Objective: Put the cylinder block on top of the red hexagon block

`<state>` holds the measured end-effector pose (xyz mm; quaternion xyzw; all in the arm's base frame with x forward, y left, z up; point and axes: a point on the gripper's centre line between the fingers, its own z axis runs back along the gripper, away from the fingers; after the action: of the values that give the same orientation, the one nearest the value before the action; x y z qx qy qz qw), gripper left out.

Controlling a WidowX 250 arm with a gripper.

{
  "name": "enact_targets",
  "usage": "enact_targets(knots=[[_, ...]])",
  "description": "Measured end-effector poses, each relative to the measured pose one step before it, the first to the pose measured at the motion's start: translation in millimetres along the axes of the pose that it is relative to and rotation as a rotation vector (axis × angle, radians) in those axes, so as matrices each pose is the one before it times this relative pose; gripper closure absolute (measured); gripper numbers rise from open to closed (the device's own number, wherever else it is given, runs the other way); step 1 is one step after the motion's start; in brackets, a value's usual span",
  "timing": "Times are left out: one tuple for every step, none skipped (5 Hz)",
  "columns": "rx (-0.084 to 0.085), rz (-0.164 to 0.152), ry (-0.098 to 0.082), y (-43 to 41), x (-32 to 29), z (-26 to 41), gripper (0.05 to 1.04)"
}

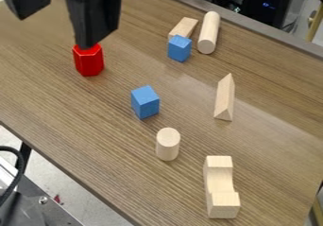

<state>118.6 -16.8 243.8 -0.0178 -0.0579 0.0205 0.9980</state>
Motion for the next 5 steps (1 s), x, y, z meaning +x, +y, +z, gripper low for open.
enact_targets(knots=[[0.0032,0.0005,0.0104,0.47,-1.02,-3.38,0.086],[0.0073,-0.0555,-0.0115,-9.71,1.73,-19.81,0.086],[-0.0081,-0.0441,-0.0318,-9.9,4.81,-20.57,0.086],[-0.0193,-0.013,-0.0144,-4.92,7.84,-24.12,0.086],[0.0115,0.0187,-0.0232,1.5,6.46,-26.62,0.086]])
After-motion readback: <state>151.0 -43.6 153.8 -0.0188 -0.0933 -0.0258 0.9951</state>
